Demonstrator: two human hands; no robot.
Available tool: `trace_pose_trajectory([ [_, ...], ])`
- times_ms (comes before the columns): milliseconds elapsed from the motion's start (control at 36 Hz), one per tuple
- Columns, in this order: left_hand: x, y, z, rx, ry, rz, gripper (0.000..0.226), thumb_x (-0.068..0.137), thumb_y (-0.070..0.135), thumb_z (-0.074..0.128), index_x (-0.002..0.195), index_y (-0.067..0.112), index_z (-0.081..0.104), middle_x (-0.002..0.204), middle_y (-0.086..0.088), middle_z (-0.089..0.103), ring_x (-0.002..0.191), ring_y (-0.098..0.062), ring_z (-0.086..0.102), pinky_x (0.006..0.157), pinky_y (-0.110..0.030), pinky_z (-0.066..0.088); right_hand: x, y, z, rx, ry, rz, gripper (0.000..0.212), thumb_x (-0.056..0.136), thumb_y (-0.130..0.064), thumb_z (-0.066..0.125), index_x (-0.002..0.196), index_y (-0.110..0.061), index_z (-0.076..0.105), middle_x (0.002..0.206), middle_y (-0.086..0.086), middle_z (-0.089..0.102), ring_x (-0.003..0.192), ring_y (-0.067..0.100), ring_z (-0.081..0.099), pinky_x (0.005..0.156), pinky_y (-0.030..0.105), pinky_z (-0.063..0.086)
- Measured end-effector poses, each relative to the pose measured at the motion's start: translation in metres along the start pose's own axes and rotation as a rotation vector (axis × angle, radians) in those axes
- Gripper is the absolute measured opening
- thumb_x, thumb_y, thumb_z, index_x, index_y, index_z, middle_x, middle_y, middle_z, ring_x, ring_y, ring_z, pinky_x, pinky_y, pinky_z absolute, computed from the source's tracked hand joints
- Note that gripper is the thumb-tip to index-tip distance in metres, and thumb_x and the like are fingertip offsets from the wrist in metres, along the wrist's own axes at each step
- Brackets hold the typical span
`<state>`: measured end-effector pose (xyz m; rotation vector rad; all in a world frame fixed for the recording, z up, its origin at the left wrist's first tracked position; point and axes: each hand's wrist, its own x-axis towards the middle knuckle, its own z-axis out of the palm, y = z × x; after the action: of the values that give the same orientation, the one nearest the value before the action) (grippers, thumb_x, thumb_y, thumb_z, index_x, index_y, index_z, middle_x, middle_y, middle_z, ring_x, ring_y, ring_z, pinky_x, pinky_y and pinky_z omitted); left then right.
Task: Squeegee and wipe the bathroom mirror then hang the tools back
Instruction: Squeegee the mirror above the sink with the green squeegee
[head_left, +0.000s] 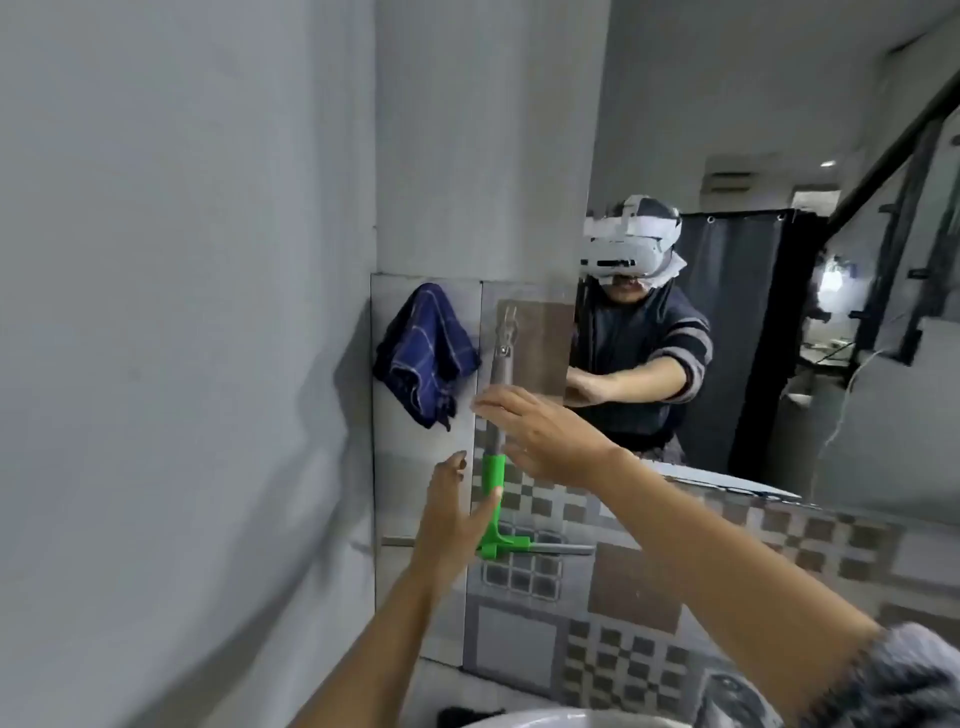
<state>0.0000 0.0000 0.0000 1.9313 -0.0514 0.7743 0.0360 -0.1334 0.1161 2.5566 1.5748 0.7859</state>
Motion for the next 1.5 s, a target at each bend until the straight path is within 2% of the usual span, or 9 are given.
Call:
trace_pose_trajectory([
  [111,0.001,-0.011,0.010,-0.044,-0.087,-0.086,0.046,0.083,0.027,0.065,0.123,0.018,0.043,0.114,0.005,0.051,0.104,-0.010,0.051,0.071,0.000,0.038,0.006,0.004,0.012,-0.044,-0.080,-0.036,0.052,0.090,-0.013,0.050,0.140,-0.011,0.035,0.145,0.004,0.036,0.136,0.020,0.028,0.111,0.033,0.028],
  [250,0.002,-0.022,0.021,-0.067,-0.178,-0.116,0.026,0.086,0.022,0.063,0.107,0.018,0.049,0.100,-0.005,0.063,0.088,-0.016,0.062,0.078,-0.028,0.054,0.005,0.010,0.027,-0.147,-0.056,-0.098,0.044,0.087,-0.009,0.056,0.131,-0.011,0.050,0.137,0.006,0.048,0.135,0.021,0.032,0.114,0.029,0.017],
  [389,-0.003,-0.020,0.017,-0.113,-0.124,-0.118,0.025,0.085,0.015,0.064,0.106,0.019,0.052,0.094,0.004,0.061,0.079,-0.001,0.059,0.067,-0.009,0.048,0.006,0.012,0.030,-0.165,-0.035,-0.100,0.041,0.085,-0.012,0.058,0.126,-0.013,0.055,0.134,0.004,0.051,0.134,0.020,0.033,0.112,0.025,0.009],
  [583,-0.018,-0.010,-0.008,-0.092,-0.143,-0.086,0.034,0.084,0.015,0.065,0.117,0.011,0.054,0.097,0.003,0.062,0.079,-0.002,0.059,0.066,-0.003,0.046,0.007,0.000,0.016,-0.135,-0.005,-0.123,0.037,0.081,-0.019,0.067,0.117,-0.011,0.062,0.126,0.005,0.057,0.129,0.022,0.041,0.110,0.025,0.016],
  [917,-0.043,0.034,-0.047,-0.104,-0.248,0.040,0.029,0.086,0.016,0.061,0.115,0.017,0.057,0.097,-0.002,0.066,0.085,-0.012,0.062,0.073,-0.012,0.049,-0.028,-0.031,-0.036,-0.248,0.143,-0.176,0.035,0.066,-0.025,0.080,0.098,-0.014,0.070,0.101,0.003,0.069,0.102,0.024,0.063,0.095,0.038,0.047],
  [1083,-0.039,0.080,-0.059,0.031,-0.366,0.221,0.046,0.085,0.014,0.063,0.129,0.012,0.049,0.111,0.005,0.059,0.098,-0.009,0.057,0.083,-0.009,0.045,-0.080,-0.028,-0.072,-0.332,0.212,-0.049,0.029,0.077,-0.039,0.069,0.096,-0.017,0.067,0.099,0.001,0.067,0.097,0.023,0.062,0.082,0.036,0.048],
  [1222,-0.019,0.124,-0.053,0.241,-0.361,0.487,0.046,0.084,0.014,0.064,0.128,0.018,0.051,0.114,-0.004,0.066,0.094,-0.017,0.063,0.085,-0.040,0.053,-0.123,-0.023,-0.100,-0.267,0.267,0.103,0.028,0.077,-0.032,0.072,0.094,-0.011,0.065,0.094,0.006,0.063,0.084,0.026,0.061,0.071,0.034,0.048],
  [1361,0.000,0.181,-0.041,0.387,-0.304,0.809,0.045,0.082,-0.003,0.059,0.124,0.011,0.054,0.121,-0.008,0.062,0.104,-0.019,0.061,0.094,-0.029,0.047,-0.151,-0.019,-0.121,-0.130,0.398,0.319,0.032,0.079,-0.029,0.070,0.098,-0.006,0.058,0.098,0.008,0.058,0.074,0.027,0.059,0.054,0.033,0.048],
  [1500,0.023,0.224,-0.027,0.416,-0.319,1.005,0.042,0.079,0.001,0.065,0.120,0.007,0.056,0.116,-0.010,0.064,0.109,-0.022,0.060,0.101,-0.038,0.043,-0.164,-0.014,-0.134,-0.030,0.547,0.464,0.031,0.083,-0.027,0.066,0.105,-0.009,0.054,0.103,0.008,0.056,0.083,0.024,0.057,0.071,0.039,0.051],
])
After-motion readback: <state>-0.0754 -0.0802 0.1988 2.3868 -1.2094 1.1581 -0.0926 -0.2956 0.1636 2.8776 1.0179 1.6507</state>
